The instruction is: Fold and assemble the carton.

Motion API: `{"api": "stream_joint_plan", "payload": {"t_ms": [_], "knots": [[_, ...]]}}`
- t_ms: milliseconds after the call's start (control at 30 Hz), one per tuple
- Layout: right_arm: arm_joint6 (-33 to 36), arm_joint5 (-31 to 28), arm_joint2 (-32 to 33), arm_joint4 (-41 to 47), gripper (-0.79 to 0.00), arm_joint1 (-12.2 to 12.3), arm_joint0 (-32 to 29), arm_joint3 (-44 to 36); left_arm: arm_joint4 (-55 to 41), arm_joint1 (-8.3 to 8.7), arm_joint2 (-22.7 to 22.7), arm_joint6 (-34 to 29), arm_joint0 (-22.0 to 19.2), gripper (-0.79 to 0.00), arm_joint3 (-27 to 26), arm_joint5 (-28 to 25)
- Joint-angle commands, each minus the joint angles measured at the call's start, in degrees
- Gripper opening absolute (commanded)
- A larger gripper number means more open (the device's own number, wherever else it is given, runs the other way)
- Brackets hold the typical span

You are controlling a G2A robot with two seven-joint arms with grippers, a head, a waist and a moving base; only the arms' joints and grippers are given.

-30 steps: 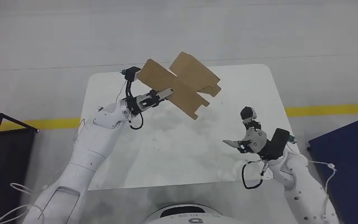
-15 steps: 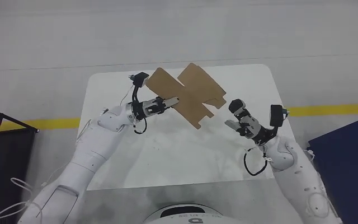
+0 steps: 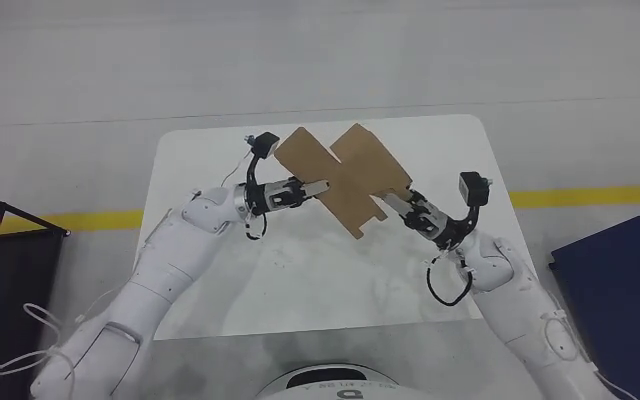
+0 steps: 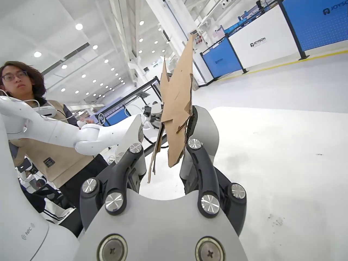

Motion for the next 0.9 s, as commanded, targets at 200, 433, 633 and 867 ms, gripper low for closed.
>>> {"api": "stream_joint_plan", "payload": {"t_ms": [200, 433, 633, 867], "knots": [[2.02, 0.0, -1.56, 2.99, -0.545, 0.8, 0.82, -0.51, -0.51, 0.14, 0.28, 0.0, -0.78, -0.785, -0.12, 0.0], [2.0, 0.0, -2.24, 3.16, -0.785, 1.19, 1.47, -0.38, -1.26, 0.32, 0.03, 0.0, -0.68, -0.785, -0.42, 0.0], [1.05, 0.0, -2.43, 2.41, -0.785, 1.49, 1.39, -1.05, -4.17, 0.3, 0.27, 0.0, -0.54, -0.419, 0.13, 0.0], [-7.7, 0.0, 3.7, -7.38, -0.785, 2.08, -2.18, -3.92, -23.43, -0.2, 1.94, -2.58, 0.78, 0.0, 2.79, 2.58]]}}
